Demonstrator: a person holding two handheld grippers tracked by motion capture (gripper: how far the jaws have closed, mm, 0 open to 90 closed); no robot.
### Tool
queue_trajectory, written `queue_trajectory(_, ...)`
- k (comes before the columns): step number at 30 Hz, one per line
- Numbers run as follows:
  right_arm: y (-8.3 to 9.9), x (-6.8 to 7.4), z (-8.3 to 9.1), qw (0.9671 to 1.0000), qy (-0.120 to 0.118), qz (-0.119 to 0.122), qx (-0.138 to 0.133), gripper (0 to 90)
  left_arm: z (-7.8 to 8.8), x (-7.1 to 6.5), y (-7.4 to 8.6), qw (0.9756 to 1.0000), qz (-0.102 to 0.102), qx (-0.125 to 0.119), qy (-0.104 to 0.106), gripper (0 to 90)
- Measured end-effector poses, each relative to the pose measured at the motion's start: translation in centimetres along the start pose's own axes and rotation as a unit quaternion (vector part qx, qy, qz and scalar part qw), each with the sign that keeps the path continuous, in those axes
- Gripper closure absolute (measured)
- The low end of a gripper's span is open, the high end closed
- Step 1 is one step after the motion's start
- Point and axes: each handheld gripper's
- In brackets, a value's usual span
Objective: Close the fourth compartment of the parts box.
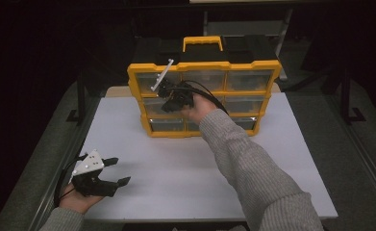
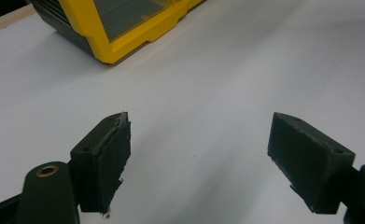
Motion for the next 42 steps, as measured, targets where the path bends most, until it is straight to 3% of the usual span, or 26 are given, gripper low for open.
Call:
queue_trajectory(18,0.1,-0.2,-0.3,0.9998,0.014,-0.001,-0.010,89.4,-0.2,-0.2,-0.1,0.9999,0.011,-0.005,0.003,20.9)
queue_trajectory(31,3.2,-0.1,0.7,0.9967,-0.044,-0.025,-0.063,81.0,-0.6,-0.3,-0.4,0.9997,0.016,-0.009,0.014,21.0)
queue_trajectory(42,7.0,0.2,1.7,0.9925,-0.069,-0.038,-0.094,69.3,-0.4,-0.4,-1.0,0.9995,0.024,-0.013,0.016,21.1)
Point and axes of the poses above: each handheld gripper's, and its own axes: z roughly backward along the jaws, y roughly out of its underside, x roughly to its left, and after that the axes turned 11 degrees about x, right-handed
